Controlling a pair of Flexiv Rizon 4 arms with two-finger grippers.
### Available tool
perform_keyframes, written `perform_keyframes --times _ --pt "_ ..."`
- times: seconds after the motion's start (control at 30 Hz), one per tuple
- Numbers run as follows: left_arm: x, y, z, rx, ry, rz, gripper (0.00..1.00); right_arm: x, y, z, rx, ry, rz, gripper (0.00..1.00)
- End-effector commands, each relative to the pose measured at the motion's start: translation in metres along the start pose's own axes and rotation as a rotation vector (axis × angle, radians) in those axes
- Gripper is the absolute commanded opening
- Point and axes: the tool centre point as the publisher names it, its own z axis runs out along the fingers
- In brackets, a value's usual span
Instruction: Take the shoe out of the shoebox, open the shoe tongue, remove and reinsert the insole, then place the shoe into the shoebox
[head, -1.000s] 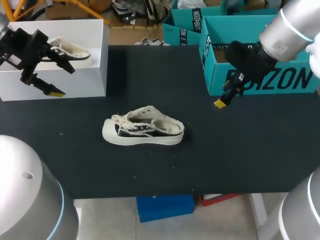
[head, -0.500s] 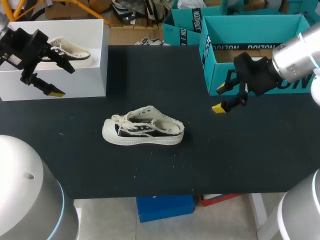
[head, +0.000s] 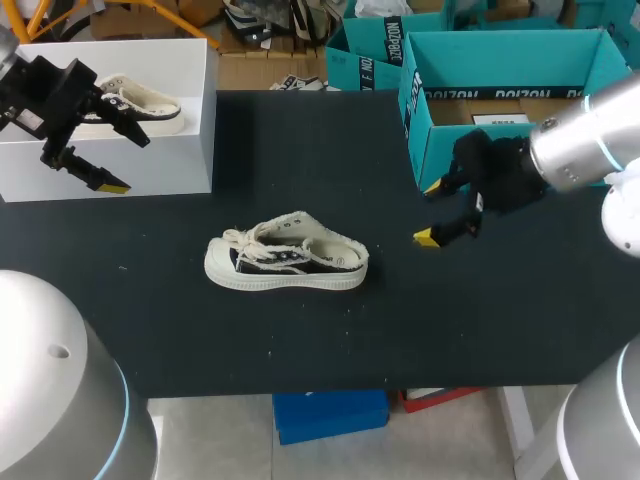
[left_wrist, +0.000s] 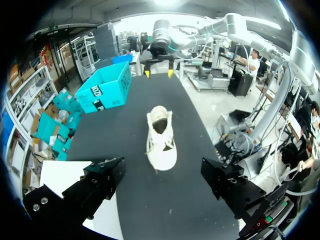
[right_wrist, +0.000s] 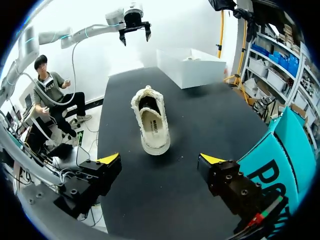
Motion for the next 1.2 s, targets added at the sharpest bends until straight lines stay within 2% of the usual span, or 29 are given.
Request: perform_keyframes --times 0.03,0.37,0.83,1.2 --pt "0.000 0.001 0.001 -0.001 -0.002 0.002 1.00 0.003 -0.005 0.025 -0.015 -0.032 -0.026 1.00" --pt "0.000 0.001 0.001 -0.001 -0.002 0.002 1.00 0.001 -0.006 0.073 -0.066 -0.043 -0.143 1.00" --pt "0.000 0.001 0.001 -0.001 -0.002 0.002 1.00 -0.003 -0.002 0.132 -0.126 0.003 -0.179 1.00" --pt "0.000 0.001 0.001 -0.001 -0.002 0.002 1.00 0.000 0.004 0.163 -0.159 0.033 -0.182 1.00"
